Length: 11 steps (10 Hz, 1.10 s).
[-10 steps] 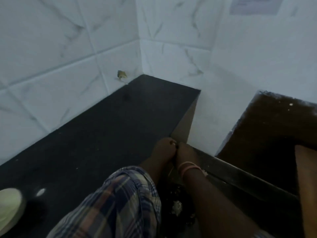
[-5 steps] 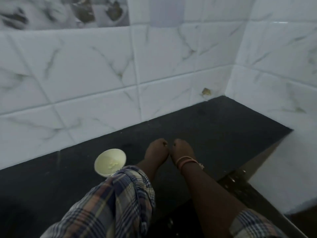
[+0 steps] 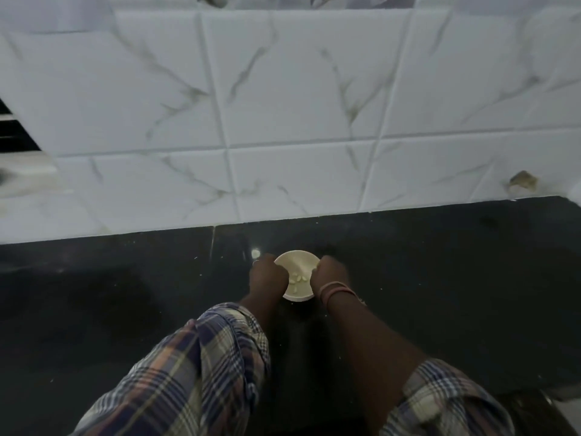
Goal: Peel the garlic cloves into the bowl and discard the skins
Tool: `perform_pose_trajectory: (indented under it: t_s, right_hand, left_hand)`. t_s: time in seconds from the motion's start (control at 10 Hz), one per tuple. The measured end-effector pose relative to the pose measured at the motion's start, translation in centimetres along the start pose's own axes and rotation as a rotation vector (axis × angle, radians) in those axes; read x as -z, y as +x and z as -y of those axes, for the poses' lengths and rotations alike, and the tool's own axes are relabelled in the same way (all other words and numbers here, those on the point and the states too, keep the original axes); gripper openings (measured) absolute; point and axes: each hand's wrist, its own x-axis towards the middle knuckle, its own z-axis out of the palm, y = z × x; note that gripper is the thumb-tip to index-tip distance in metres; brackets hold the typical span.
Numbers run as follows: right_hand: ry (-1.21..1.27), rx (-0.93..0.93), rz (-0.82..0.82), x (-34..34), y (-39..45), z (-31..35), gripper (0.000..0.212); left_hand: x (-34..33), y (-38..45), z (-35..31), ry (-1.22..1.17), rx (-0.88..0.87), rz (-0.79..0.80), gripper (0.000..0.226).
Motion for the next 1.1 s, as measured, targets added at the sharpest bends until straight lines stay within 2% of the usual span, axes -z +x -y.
perform_pose_trajectory:
  t_s: [0.1, 0.3, 0.4, 0.5, 0.6, 0.9, 1.1]
  right_hand:
    - [0.049, -0.061, -0.006, -0.7, 1.2, -0.1, 0.032]
    - [0.194, -0.216, 0.072, -2.5, 3.2, -1.9, 0.038]
    - [0.235, -0.234, 0.062, -3.5, 3.8, -2.5, 0.031]
    - [0.256, -0.288, 0.060, -3.8, 3.7, -2.7, 0.032]
    - [0.261, -0.255, 0.066, -4.0, 3.2, -2.6, 0.028]
    - [0.312, -0.317, 0.041, -5.2, -3.1, -3.9, 0.029]
    - [0.356, -0.419, -0.010, -3.6, -4.9, -2.9, 0.030]
  left_hand:
    - [-0.2, 0.9, 1.2, 0.009, 0.089, -0.018, 0.044]
    - [-1.2, 2.2, 4.7, -0.105, 0.206, 0.023, 0.027]
    - [-1.6, 1.7, 4.9, -0.167, 0.250, 0.041, 0.017]
    - [-2.2, 0.7, 4.8, -0.327, 0.288, 0.018, 0.023]
    - [-2.1, -0.4, 4.9, -0.405, 0.318, -0.024, 0.027]
    - [-1.6, -6.3, 6.7, -0.359, 0.305, -0.102, 0.033]
    - [-0.3, -6.4, 8.1, -0.144, 0.313, -0.009, 0.021]
